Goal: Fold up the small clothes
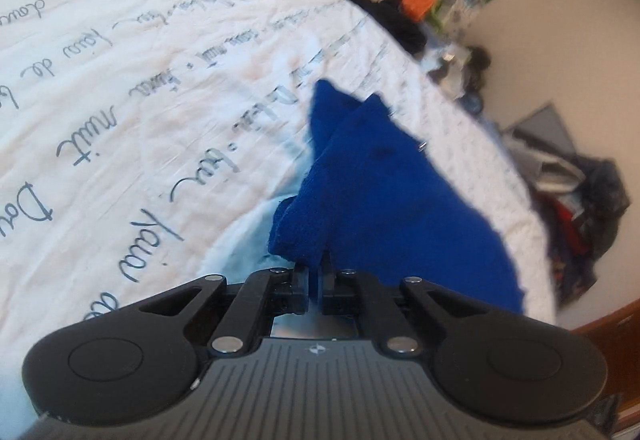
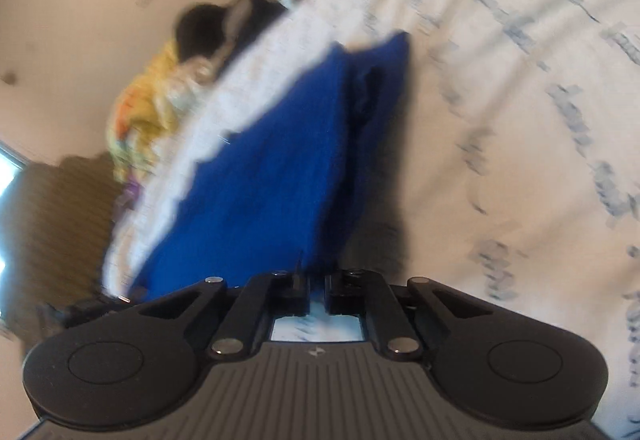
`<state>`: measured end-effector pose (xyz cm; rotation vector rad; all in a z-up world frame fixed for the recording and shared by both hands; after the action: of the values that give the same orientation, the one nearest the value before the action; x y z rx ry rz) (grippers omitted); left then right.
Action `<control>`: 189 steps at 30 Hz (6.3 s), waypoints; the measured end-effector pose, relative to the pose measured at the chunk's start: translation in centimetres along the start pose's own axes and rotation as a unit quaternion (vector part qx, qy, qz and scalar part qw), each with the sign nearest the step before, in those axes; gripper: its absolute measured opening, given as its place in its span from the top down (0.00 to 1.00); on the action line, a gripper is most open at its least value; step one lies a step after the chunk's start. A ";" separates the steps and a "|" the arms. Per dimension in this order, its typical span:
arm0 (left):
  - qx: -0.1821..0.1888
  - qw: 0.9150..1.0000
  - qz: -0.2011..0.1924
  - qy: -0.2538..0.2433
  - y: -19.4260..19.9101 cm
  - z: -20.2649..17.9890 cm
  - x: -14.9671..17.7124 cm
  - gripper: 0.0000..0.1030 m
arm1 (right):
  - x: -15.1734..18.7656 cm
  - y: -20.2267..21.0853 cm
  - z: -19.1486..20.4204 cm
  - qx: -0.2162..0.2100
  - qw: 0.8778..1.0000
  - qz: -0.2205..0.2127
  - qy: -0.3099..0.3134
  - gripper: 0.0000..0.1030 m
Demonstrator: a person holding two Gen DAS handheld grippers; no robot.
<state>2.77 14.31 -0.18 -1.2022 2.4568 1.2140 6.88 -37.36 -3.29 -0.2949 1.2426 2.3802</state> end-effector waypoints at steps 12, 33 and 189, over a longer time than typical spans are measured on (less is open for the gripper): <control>-0.077 0.965 -0.083 -0.236 -5.4 -9.4 -6.9 0.27 | -12.3 -1.8 6.1 0.031 0.986 -0.107 0.120 0.36; -0.146 0.902 -0.112 -0.390 -14.1 -12.4 -9.2 0.73 | -16.1 -7.7 6.6 0.091 0.976 -0.166 0.105 0.74; 0.010 0.970 0.111 -0.215 -12.8 -11.4 -2.3 0.87 | -7.2 -11.9 10.3 -0.045 0.998 0.043 0.013 0.88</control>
<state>15.77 2.94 0.65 -0.5844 2.3031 1.3339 18.99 -24.95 -3.28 -0.3067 1.1846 2.5172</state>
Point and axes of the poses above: each gripper's, at about its wrist camera, not at the fingertips, and y roughly against the way its jaws point, z to its left, x to its underside, the point moved 6 cm from there along -y, roughly the way its jaws point, and after that the axes turned 8 degrees about x, right-handed, at the moved point
